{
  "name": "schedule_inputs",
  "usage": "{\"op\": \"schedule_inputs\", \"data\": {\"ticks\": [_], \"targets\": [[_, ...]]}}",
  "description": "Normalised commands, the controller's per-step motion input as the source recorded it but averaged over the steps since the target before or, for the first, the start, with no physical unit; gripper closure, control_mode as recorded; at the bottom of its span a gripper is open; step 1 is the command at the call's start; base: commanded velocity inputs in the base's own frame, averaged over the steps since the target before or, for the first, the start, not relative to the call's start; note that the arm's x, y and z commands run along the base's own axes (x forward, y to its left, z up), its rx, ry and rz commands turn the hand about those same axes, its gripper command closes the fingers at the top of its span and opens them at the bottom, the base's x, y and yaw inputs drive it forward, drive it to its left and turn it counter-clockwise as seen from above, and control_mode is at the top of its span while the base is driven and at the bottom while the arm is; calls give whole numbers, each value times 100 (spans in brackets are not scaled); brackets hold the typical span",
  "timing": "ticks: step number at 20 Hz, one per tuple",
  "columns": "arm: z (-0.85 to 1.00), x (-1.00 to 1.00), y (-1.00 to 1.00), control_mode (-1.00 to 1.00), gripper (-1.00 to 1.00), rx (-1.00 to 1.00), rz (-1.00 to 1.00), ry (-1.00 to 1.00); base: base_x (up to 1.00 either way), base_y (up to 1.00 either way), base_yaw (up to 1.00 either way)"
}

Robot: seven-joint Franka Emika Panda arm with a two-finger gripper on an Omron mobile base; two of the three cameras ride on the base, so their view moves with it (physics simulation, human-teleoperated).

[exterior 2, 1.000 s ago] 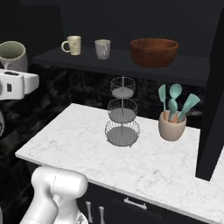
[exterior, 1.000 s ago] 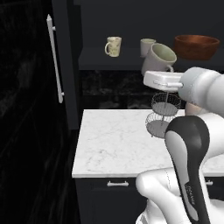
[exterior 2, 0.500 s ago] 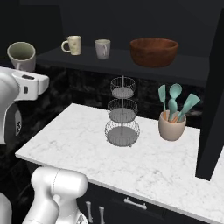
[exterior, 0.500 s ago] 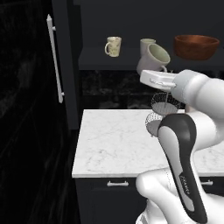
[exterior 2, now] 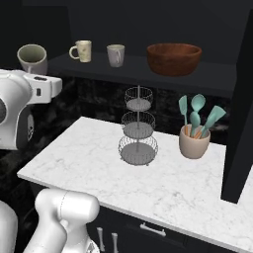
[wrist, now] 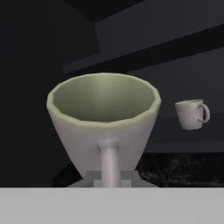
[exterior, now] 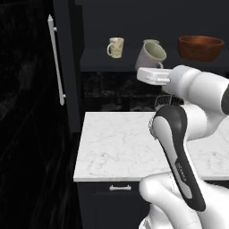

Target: Gather all objects into one cabinet and sort the glasses and bowls to opposite sides.

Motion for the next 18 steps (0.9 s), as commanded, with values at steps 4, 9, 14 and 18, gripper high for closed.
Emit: {"op": "schedule_inputs", "data": {"ticks": [4, 9, 14, 18], "targets": [[1, 54, 0, -100, 100, -5, 1, 1, 0, 0, 0], [5, 41, 6, -100, 100, 0, 9, 5, 0, 0, 0], [0, 50, 34, -100, 100, 0, 8, 13, 0, 0, 0], [0, 54, 18, -100, 100, -4, 0, 8, 0, 0, 0]]}}
